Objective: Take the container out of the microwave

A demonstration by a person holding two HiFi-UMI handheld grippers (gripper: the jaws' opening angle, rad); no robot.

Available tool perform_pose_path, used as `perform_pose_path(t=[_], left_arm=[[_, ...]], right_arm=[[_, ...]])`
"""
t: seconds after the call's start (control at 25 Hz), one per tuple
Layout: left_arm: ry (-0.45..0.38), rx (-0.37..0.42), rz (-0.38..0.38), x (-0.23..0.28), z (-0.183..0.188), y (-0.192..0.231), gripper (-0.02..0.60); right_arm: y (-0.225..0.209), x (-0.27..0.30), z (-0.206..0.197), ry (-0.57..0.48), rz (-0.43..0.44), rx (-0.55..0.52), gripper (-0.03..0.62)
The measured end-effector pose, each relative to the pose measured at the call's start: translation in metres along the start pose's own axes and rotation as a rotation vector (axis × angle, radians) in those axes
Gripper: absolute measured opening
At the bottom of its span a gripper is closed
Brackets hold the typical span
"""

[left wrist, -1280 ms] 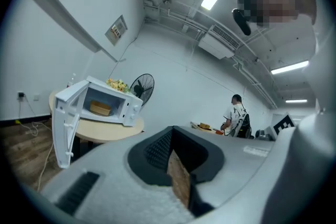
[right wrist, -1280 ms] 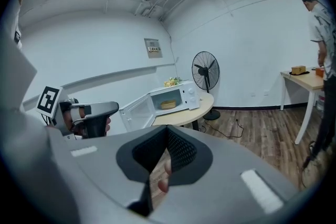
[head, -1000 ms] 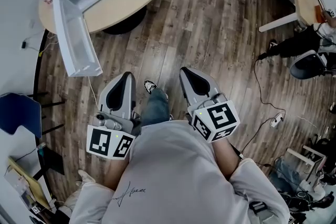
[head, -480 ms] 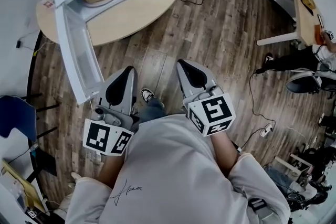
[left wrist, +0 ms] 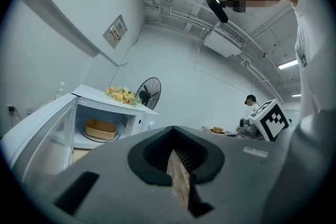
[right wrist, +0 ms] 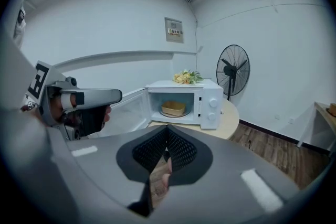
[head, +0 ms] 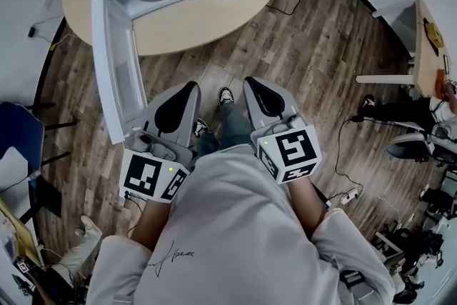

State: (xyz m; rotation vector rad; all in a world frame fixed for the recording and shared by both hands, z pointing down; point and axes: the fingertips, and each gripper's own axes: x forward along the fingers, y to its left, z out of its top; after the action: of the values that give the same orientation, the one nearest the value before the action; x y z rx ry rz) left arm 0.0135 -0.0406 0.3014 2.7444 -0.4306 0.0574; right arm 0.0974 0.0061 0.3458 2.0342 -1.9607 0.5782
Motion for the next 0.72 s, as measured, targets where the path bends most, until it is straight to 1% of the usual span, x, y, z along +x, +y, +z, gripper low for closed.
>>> perform_pose_path(t=[0.12,0.24,0.36,0.48,0.56,0.64,0.72], left_arm=[[-0.011,-0.004,0.066,0.011,0.002,0.012,0.003],[-0.011,0.021,0.128,0.028,0.01,0.023,0.002],[-0.016,0.023,0.188,0.04,0.018,0.034,0.002],[-0.047,0.024,0.28,0.048,0.025,0.049,0.002],[-0.067,0.03,0.318,0.056,0.028,0.053,0.003],[-0.072,0.036,0.343,0.066,0.028,0.055,0.003],[-0.074,0.051,0.386,0.071,0.028,0.059,0.003]], right_arm=[[-0.013,0.017,0.013,-0.022,0.03,-0.023,0.013],[-0.027,0.039,0.03,-0.039,0.089,-0.028,0.012],[-0.04,0.06,0.048,-0.063,0.143,-0.043,0.013],[-0.051,0.079,0.064,-0.085,0.199,-0.063,0.012],[-0.057,0.088,0.069,-0.092,0.243,-0.069,0.012],[-0.063,0.098,0.069,-0.091,0.284,-0.079,0.012],[-0.069,0.11,0.069,-0.091,0.318,-0.094,0.012]])
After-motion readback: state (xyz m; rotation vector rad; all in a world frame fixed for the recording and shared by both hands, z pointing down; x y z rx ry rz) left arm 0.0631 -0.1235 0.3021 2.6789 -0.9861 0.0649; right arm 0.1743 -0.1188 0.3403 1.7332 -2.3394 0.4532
